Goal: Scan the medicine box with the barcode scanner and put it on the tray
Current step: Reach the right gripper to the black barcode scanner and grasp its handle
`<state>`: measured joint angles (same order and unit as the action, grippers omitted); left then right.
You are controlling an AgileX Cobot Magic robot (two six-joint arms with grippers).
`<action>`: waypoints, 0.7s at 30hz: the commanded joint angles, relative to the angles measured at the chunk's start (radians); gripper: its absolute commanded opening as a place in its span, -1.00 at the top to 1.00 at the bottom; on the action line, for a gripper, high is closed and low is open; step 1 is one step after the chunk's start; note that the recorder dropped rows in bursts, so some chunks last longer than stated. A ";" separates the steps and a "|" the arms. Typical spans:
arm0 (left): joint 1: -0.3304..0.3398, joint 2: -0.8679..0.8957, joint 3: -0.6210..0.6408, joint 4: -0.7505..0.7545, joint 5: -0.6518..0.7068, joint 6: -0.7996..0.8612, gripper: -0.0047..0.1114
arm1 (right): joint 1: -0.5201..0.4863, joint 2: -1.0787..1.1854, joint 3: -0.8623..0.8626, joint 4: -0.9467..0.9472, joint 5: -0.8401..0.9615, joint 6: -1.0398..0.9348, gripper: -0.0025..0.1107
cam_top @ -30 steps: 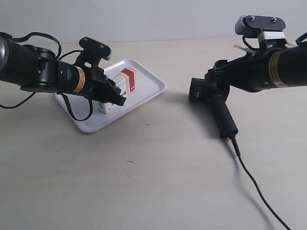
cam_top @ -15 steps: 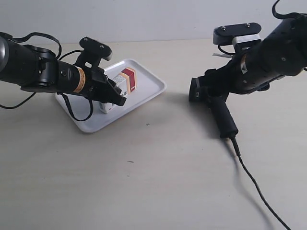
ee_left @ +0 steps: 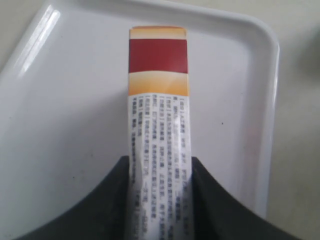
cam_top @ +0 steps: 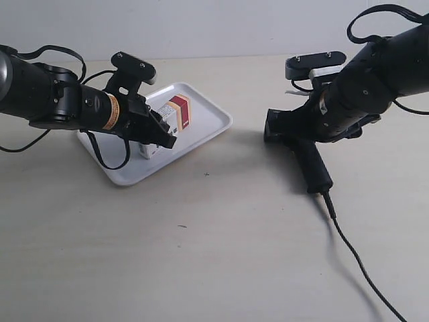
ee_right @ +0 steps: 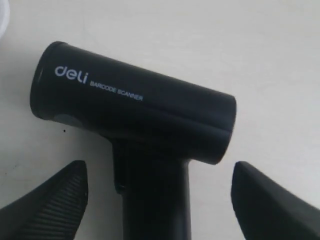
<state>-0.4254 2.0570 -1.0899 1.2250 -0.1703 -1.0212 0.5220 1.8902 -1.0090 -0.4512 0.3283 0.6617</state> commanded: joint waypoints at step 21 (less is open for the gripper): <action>-0.004 -0.002 -0.003 0.001 -0.001 0.000 0.92 | -0.045 0.100 -0.037 -0.018 -0.120 -0.009 -0.10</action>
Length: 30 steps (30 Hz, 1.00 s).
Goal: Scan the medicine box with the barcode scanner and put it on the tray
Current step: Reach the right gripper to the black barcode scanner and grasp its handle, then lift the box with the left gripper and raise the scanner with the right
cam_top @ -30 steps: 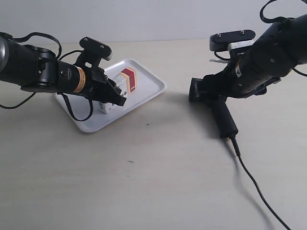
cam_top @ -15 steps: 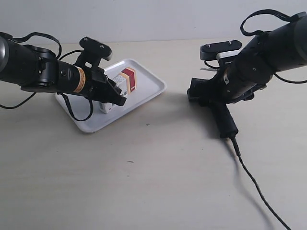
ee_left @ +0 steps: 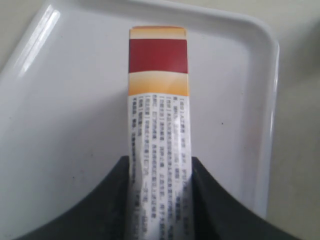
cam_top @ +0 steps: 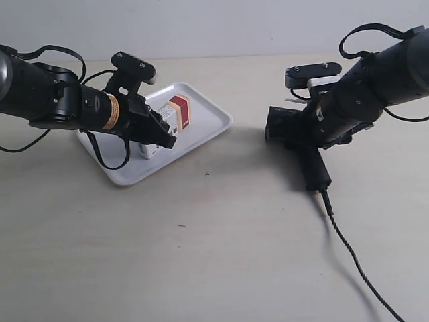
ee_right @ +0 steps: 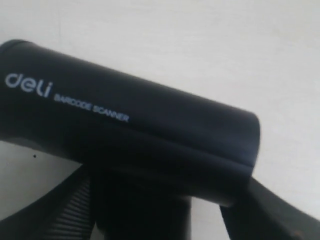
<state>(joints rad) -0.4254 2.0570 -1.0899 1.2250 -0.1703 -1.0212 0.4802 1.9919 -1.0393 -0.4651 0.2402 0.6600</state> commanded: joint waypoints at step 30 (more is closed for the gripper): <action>-0.004 -0.350 0.113 0.191 0.031 -0.083 0.92 | -0.003 -0.053 -0.007 -0.008 -0.005 -0.034 0.96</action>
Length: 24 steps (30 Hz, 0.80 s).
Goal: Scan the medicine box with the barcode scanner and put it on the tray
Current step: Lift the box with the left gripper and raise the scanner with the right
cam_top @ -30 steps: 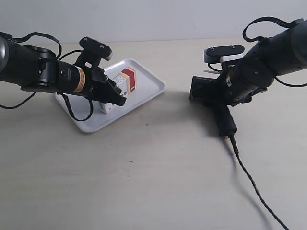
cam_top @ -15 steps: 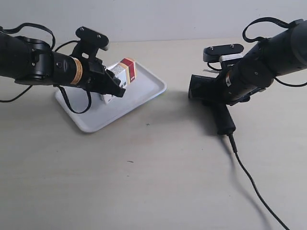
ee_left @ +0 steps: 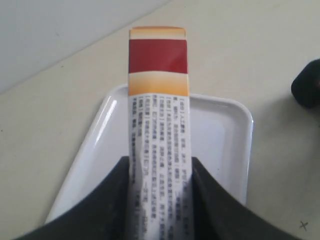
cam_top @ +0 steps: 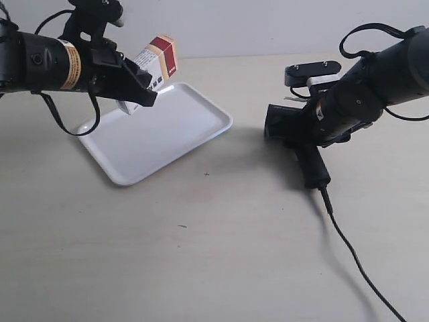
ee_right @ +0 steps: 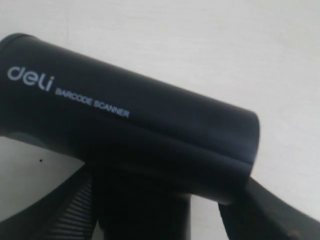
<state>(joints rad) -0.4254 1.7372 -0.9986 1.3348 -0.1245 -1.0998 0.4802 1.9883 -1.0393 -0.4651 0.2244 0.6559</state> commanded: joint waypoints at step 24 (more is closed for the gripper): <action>0.183 0.032 0.029 -0.032 -0.609 -0.587 0.92 | 0.084 -0.288 0.185 -0.004 -0.172 -0.085 0.96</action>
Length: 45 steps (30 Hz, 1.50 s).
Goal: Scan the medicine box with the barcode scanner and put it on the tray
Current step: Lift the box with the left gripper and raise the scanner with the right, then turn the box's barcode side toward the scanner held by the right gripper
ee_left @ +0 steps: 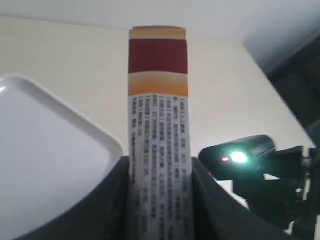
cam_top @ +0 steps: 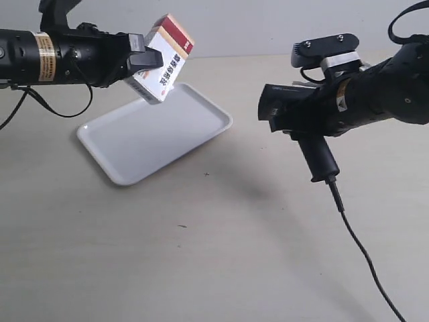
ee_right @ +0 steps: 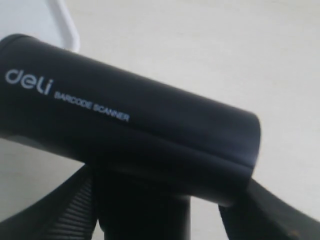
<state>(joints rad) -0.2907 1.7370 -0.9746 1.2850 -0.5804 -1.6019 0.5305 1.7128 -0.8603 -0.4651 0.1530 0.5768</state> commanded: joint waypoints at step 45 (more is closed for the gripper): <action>0.170 0.162 0.038 -0.141 -0.477 -0.320 0.92 | 0.072 0.066 0.004 -0.004 -0.185 -0.007 0.96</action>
<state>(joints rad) -0.1225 1.8987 -0.9406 1.1723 -1.0401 -1.9045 0.6028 1.7737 -0.8547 -0.4651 0.0000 0.5854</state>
